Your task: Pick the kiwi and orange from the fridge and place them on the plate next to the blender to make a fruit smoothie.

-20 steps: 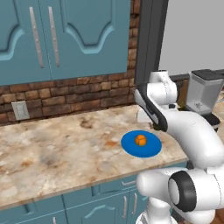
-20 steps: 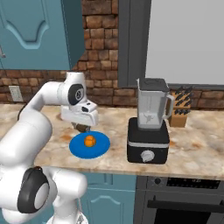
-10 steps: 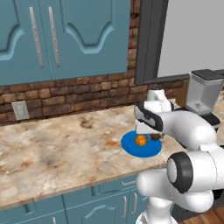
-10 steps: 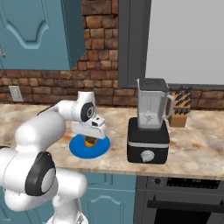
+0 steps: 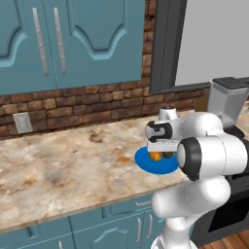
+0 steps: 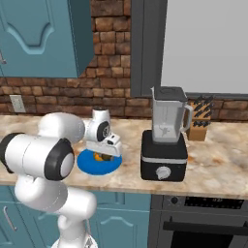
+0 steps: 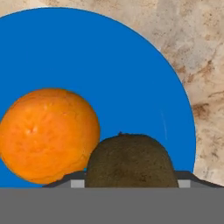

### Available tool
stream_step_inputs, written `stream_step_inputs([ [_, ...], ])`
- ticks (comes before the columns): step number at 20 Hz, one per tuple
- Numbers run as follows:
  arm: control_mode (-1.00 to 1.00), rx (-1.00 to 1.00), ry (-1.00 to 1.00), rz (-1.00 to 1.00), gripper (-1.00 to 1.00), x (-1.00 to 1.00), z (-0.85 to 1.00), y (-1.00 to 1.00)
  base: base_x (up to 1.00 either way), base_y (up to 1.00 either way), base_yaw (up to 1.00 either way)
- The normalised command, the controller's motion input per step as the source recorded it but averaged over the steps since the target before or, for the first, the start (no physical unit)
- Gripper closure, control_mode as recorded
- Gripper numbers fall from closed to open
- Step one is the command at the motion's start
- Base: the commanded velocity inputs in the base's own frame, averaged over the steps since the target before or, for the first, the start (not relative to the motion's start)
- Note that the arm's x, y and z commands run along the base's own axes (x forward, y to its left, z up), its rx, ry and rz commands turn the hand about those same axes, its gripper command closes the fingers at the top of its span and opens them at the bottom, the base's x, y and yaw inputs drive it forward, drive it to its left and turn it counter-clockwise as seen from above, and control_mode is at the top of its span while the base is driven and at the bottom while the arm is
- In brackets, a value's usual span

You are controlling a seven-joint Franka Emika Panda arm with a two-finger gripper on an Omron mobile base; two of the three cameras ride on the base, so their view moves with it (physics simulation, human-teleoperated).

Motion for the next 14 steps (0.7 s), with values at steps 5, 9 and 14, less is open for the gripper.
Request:
stream_step_inputs([
  [5,-1.0,0.0,-0.01,0.0,-1.0,-0.01,0.02,0.0,0.0,0.0,0.0],
  [9,-1.0,0.0,-0.01,0.0,-1.0,-0.14,0.36,0.1,0.0,0.0,0.0],
  [14,-1.0,-0.03,-0.1,0.0,-1.0,-0.44,0.79,0.13,0.0,0.0,0.0],
])
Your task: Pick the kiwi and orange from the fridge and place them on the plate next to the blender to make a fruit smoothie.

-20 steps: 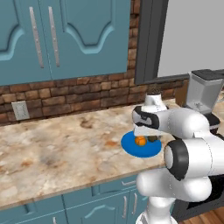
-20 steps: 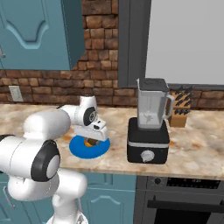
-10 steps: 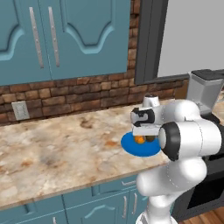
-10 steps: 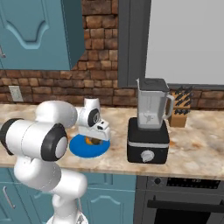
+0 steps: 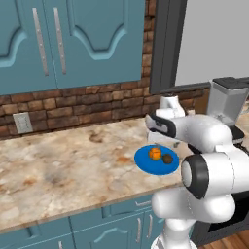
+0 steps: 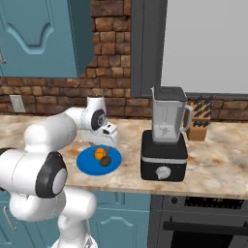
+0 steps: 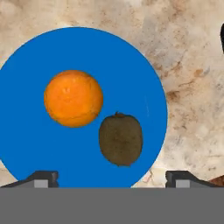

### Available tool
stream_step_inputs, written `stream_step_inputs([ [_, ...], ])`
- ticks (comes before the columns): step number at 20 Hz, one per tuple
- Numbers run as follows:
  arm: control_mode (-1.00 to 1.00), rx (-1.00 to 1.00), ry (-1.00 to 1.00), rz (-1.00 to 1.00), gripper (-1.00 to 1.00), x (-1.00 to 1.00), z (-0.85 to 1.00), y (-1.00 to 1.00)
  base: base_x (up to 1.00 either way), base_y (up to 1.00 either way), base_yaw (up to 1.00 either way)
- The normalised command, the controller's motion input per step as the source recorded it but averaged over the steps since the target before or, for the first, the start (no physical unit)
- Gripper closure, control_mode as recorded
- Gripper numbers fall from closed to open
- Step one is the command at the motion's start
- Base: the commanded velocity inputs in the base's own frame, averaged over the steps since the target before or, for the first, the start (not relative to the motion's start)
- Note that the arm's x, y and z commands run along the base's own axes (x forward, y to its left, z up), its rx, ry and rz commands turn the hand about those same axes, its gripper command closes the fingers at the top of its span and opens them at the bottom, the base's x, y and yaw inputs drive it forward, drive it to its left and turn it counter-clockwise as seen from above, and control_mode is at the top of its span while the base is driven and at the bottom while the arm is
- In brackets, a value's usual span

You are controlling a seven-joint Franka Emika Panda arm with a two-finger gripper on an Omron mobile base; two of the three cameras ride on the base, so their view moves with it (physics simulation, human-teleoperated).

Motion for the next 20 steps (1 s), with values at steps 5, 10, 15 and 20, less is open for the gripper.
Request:
stream_step_inputs([
  [5,-1.0,-0.05,-0.25,0.0,-1.0,-0.98,0.99,0.24,0.0,0.0,0.0],
  [10,-1.0,-0.03,-0.29,0.0,-1.0,-1.0,1.0,0.14,0.0,0.0,0.0],
  [15,-1.0,-0.1,-0.44,0.13,-1.0,-1.0,1.0,0.11,0.0,0.0,0.0],
  [20,-1.0,-0.08,-0.46,0.08,-1.0,-1.0,0.78,0.1,0.0,0.0,0.0],
])
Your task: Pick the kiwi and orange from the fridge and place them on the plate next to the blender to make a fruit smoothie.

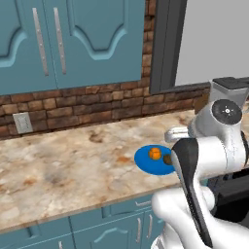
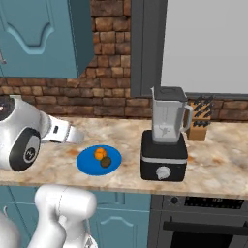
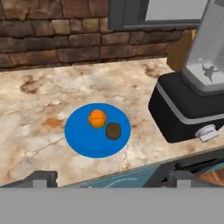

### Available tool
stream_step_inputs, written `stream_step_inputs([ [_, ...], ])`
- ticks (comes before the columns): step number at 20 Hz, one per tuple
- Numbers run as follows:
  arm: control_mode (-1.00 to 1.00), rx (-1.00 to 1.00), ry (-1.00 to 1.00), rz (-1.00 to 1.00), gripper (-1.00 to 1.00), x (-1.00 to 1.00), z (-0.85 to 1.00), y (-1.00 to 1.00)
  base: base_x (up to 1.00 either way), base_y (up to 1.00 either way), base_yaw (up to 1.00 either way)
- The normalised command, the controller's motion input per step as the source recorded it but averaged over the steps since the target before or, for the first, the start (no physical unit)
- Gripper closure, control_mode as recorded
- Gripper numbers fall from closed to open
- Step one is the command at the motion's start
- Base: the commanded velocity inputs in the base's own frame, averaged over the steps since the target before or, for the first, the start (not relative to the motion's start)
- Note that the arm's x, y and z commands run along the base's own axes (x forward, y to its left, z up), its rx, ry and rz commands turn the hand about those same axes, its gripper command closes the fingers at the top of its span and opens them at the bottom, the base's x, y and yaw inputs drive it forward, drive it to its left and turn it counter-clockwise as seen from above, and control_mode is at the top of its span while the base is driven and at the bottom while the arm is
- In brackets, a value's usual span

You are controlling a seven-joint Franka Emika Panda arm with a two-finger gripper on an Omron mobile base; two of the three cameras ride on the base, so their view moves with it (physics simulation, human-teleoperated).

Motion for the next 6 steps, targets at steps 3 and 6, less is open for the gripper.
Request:
stream_step_inputs([
  [3,-1.0,-0.01,-0.36,0.08,-1.0,-1.0,0.76,0.0,0.0,0.0,0.0],
  [6,-1.0,-0.02,-0.15,0.02,-1.0,-1.0,0.54,0.06,0.0,0.0,0.0],
])
